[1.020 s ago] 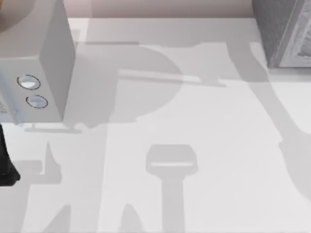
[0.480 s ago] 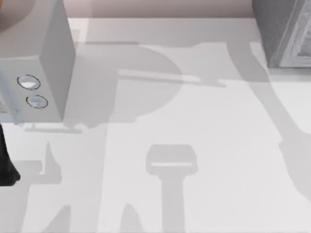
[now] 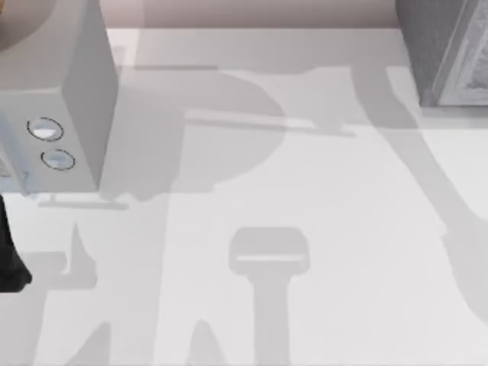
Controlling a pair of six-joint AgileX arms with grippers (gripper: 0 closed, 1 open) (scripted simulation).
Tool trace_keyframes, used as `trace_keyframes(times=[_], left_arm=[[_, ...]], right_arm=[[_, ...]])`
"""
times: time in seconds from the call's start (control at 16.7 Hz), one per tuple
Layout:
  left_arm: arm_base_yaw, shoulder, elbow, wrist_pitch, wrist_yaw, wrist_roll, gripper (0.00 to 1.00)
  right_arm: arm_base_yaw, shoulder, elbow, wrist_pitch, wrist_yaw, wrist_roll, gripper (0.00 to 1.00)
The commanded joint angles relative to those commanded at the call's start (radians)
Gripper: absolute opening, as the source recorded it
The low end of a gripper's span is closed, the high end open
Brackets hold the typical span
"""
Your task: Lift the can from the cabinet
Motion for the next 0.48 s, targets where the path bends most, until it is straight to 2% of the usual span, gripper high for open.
trace_keyframes(times=[0.48], left_arm=[[0.000,0.000,0.000,0.000,0.000,0.000,1.00]], right_arm=[[0.185,-0.345,-0.114,-0.205,0.180,0.000,0.00]])
